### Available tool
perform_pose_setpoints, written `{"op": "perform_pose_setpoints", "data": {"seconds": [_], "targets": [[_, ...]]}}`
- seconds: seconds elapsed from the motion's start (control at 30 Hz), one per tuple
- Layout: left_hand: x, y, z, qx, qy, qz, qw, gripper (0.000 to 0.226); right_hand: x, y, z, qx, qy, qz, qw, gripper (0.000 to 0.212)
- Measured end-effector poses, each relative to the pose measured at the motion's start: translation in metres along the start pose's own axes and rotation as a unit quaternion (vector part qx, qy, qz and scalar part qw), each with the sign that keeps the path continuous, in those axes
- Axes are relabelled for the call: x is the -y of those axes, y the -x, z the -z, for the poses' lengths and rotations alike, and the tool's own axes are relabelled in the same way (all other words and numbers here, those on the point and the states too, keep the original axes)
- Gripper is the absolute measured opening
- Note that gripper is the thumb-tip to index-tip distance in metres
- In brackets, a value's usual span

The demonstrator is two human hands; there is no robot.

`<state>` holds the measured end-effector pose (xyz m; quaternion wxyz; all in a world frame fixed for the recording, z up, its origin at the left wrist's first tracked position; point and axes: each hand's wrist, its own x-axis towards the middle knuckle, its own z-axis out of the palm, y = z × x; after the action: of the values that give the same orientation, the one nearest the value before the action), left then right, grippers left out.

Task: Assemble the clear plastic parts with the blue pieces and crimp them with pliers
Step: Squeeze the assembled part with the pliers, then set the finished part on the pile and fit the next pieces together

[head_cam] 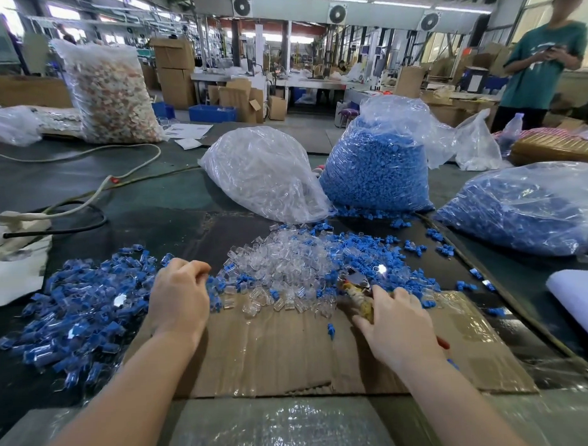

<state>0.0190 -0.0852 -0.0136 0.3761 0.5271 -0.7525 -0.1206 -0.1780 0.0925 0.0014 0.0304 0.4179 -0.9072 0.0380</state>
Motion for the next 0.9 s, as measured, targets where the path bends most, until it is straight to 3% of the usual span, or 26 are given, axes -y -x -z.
{"op": "perform_pose_setpoints", "data": {"seconds": [0.2, 0.37, 0.47, 0.57, 0.7, 0.9], "targets": [[0.011, 0.001, -0.003, 0.026, -0.089, 0.001, 0.996, 0.02, -0.004, -0.002, -0.014, -0.009, 0.053, -0.023, 0.998, 0.066], [-0.015, 0.014, -0.011, 0.037, -0.003, -0.05, 0.998, 0.021, 0.0, 0.002, -0.015, -0.022, 0.057, -0.027, 0.998, 0.068], [-0.038, 0.026, -0.018, 0.084, 0.087, -0.096, 0.988, 0.017, 0.009, 0.005, -0.012, -0.097, 0.006, 0.038, 0.994, 0.05], [-0.056, 0.04, -0.027, 0.152, 0.136, -0.139, 0.969, 0.016, 0.021, 0.011, -0.014, -0.075, -0.083, 0.117, 0.987, 0.028], [-0.069, 0.055, -0.041, 0.208, 0.153, -0.164, 0.952, 0.019, 0.027, 0.011, -0.022, -0.065, -0.095, 0.114, 0.987, 0.009], [-0.075, 0.062, -0.056, 0.213, 0.149, -0.153, 0.953, 0.022, 0.03, 0.001, -0.029, -0.1, -0.12, 0.073, 0.985, 0.015]]}}
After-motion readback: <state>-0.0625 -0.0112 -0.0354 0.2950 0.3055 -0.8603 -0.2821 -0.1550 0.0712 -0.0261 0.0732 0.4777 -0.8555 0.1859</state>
